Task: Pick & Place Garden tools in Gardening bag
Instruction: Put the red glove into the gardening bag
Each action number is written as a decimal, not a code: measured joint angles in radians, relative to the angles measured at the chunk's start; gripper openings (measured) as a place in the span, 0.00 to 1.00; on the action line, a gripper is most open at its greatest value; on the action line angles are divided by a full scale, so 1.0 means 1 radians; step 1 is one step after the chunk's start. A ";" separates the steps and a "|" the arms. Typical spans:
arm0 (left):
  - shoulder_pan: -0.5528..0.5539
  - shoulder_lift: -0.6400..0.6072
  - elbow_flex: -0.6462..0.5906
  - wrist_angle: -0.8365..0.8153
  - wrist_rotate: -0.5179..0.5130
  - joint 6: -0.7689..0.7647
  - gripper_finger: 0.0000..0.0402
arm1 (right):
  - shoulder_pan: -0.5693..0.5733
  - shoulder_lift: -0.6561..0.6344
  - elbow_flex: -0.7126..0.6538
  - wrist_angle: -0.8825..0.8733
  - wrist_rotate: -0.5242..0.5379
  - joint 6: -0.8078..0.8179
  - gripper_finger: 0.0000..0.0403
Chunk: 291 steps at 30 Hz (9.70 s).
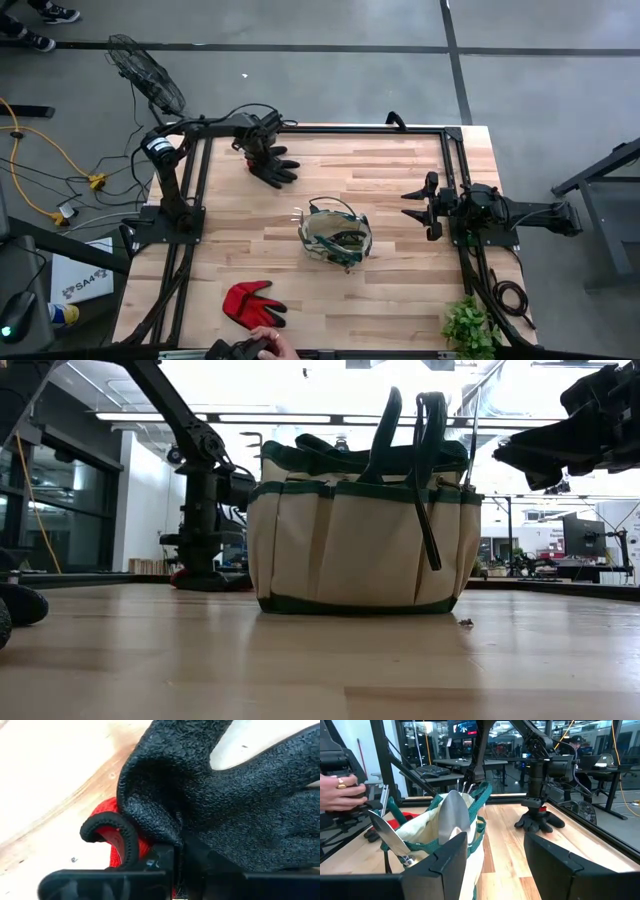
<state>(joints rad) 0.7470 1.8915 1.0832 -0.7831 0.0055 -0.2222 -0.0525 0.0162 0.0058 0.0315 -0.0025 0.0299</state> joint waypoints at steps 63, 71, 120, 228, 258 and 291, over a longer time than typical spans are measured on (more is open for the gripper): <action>-0.634 -0.758 0.291 -0.171 -0.122 0.061 0.00 | 0.000 0.000 0.000 0.000 0.000 0.000 0.47; -0.748 -0.644 0.413 -0.172 -0.121 0.061 0.00 | 0.000 0.000 0.000 0.000 0.000 0.000 0.47; -0.812 -0.218 0.560 -0.118 -0.174 0.042 0.00 | 0.000 0.003 0.000 -0.002 0.000 0.000 0.47; -0.738 -0.123 0.558 -0.032 -0.218 0.883 0.00 | 0.000 0.011 0.000 0.000 0.000 0.000 0.47; -0.776 -0.181 0.559 -0.039 -0.071 0.925 0.00 | 0.000 0.011 0.000 0.000 0.000 0.000 0.47; -0.667 -0.154 0.346 0.069 -0.180 0.787 0.00 | 0.000 0.011 0.000 0.000 0.000 0.000 0.47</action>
<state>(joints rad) 0.0803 1.7374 1.4296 -0.7144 -0.1741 0.5644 -0.0526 0.0276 0.0059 0.0315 -0.0029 0.0298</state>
